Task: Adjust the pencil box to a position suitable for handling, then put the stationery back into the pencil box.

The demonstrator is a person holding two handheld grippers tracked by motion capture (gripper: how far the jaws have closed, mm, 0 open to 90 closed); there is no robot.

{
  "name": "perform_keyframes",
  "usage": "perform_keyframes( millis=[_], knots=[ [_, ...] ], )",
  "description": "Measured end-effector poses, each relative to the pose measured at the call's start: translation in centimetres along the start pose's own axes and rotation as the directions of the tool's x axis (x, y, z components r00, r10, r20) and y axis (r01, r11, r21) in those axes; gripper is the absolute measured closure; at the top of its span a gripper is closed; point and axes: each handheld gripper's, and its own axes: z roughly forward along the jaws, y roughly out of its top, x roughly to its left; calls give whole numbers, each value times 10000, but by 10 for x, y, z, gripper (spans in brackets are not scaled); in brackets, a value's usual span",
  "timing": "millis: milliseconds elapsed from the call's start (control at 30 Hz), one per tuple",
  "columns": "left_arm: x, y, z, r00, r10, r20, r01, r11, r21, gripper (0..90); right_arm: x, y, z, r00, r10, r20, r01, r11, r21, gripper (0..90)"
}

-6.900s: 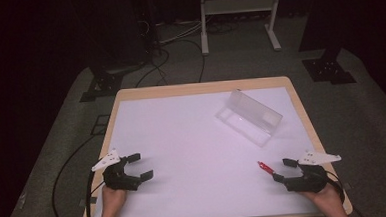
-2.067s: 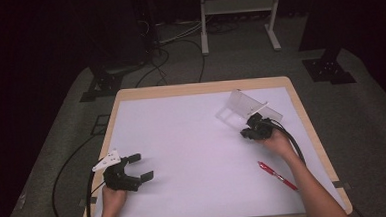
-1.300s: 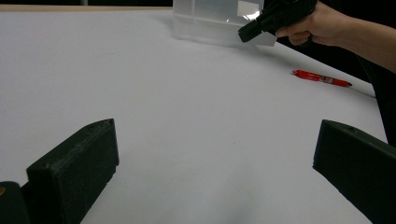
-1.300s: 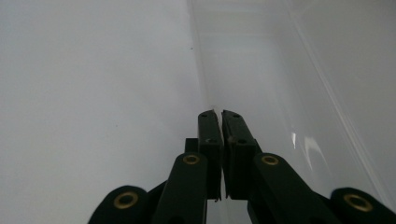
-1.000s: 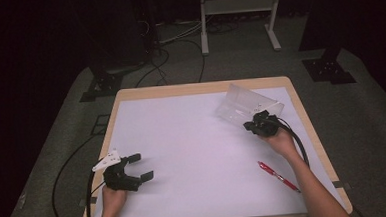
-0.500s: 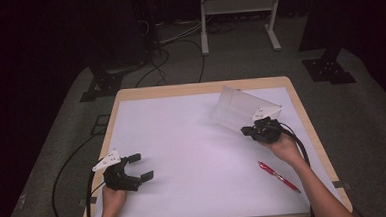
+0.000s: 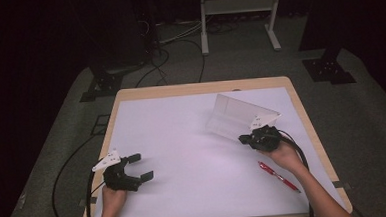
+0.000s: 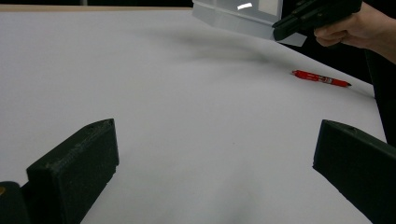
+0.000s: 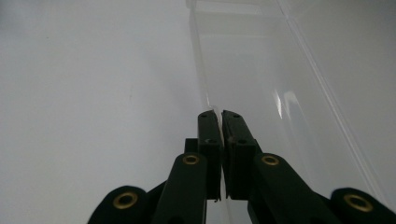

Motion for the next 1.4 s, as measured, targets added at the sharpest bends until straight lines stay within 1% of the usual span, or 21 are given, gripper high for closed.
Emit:
perform_keyframes(
  millis=[133, 167, 233, 400, 467, 833, 1100, 1200, 1400],
  knots=[
    [0, 0, 0, 10000, 19, 3, -19, 10000, 9, 0, 3, 1, -2, 9999, -5, -127, 5, 10000, -30, 866],
    [0, 0, 0, 10000, 4, 4, -4, 10000, 2, 0, 4, 1, -3, 9999, -80, -101, 80, 10000, -26, 866],
    [0, 0, 0, 10000, 20, 13, -20, 10000, 3, 0, 4, 1, -4, 9999, -50, -124, 50, 10000, -43, 865],
    [0, 0, 0, 10000, 37, 29, -37, 10000, 19, 0, 7, 1, -3, 9997, -162, -203, 161, 9999, -6, 866],
    [0, 0, 0, 10000, 18, 35, -18, 10000, -3, 0, 9, 1, -4, 9995, -137, -272, 137, 9999, 2, 865],
    [0, 0, 0, 10000, 30, 24, -30, 10000, 26, 0, 22, -1, -6, 9978, -328, -578, 323, 9994, -90, 865],
    [0, 0, 0, 10000, -21, 9, 21, 10000, -20, 0, 32, -5, -3, 9950, -498, -866, 498, 9988, -21, 865],
    [0, 0, 0, 10000, -32, 5, 32, 10000, -26, 0, 37, -6, 0, 9931, -602, -1007, 612, 9981, 67, 864],
    [0, 0, 0, 10000, -45, -8, 45, 10000, -32, 0, 44, -5, 3, 9888, -742, -1294, 758, 9971, 75, 865]
  ],
)
